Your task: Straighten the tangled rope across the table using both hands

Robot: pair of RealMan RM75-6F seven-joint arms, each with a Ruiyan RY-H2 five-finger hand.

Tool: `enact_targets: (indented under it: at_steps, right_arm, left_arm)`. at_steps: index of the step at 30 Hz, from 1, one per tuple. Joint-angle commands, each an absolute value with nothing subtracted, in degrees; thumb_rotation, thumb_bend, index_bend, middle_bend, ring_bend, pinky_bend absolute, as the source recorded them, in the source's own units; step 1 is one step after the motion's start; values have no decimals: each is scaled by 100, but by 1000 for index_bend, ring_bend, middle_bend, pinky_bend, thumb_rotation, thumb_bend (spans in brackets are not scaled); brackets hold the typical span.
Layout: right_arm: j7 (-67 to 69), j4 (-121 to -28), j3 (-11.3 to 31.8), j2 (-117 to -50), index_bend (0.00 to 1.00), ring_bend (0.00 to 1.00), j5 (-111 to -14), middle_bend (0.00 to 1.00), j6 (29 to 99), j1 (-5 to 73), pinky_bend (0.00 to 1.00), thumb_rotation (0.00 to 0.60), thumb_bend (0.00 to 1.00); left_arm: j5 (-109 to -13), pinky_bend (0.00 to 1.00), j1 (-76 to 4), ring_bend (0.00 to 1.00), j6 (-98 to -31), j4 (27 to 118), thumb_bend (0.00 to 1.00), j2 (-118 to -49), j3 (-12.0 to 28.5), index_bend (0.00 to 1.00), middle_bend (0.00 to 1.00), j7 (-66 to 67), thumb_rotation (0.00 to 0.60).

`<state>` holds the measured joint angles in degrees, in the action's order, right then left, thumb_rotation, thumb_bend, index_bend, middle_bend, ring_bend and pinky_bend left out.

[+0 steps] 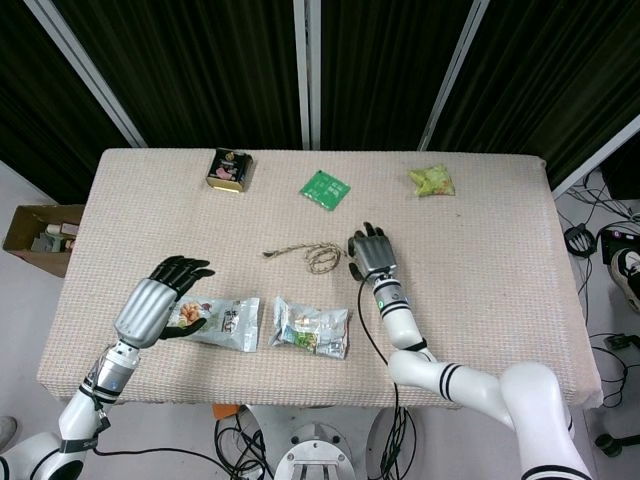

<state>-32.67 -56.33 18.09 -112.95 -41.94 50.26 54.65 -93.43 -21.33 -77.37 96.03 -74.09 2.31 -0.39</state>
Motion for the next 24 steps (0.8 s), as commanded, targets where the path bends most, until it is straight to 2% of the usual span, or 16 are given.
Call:
enact_targets:
  at_steps: [1,8,18,24]
  right_arm:
    - [-3215,-5592,1830,-11321,510,60,-4242,297,5046,5449,211,600,375]
    - [-3196,-5514,1861,-11339,534,60,-4289,304,5067,5412,211,600,378]
    - [-3115,-5335,1893,-11405,625,75,-4427,335,5086,5375,210,600,430]
    - [-3203,-5670,1775,-11113,639,75,-4752,342,5341,5256,210,600,445]
  left_arm:
    - [-9343,152,-2130,154,-7743,9593,197,-7414,227,237,184,-47,600]
    - [-9347,152,-2144,154,-7736,9574,197,-7437,224,237,184,-60,600]
    - [-9310,152,-2151,154,-7718,9545,197,-7453,223,237,184,-48,600]
    - [-9206,152,-2235,154,-7609,9573,197,-7407,314,243,184,-40,600]
